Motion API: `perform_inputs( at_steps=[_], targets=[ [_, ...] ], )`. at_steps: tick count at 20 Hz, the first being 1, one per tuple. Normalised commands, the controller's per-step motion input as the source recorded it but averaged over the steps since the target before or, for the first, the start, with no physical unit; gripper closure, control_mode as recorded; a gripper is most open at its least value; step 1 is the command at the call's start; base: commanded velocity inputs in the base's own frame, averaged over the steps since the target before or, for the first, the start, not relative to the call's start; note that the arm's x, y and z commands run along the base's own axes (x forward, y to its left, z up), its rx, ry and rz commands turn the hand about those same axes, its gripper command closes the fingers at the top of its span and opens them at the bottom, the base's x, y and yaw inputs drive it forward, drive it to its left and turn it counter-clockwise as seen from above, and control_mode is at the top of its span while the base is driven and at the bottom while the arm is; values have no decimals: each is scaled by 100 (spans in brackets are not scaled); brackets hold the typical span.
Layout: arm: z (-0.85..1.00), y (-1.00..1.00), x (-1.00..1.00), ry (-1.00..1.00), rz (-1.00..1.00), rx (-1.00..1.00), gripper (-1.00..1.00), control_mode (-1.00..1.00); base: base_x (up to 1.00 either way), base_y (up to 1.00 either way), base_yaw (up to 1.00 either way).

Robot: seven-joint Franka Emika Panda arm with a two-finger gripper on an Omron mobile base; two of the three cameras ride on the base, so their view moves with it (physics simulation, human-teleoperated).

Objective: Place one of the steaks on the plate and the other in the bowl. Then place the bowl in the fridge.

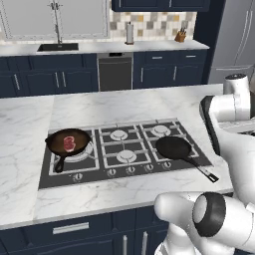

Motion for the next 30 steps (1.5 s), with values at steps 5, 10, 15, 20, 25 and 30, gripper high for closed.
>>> perform_inputs(
  at_steps=[5,10,15,20,25,30],
  targets=[
    [1,100,1,0,25,14,-100,-100,0,0,0],
    [4,100,15,0,22,14,-100,-100,0,0,0],
    [11,100,51,0,9,11,-100,-100,0,0,0],
    [12,100,62,0,0,8,-100,-100,0,0,0],
    [8,100,51,7,0,4,-100,-100,0,0,0],
    [2,100,31,2,0,0,-100,-100,0,0,0]
  ],
)
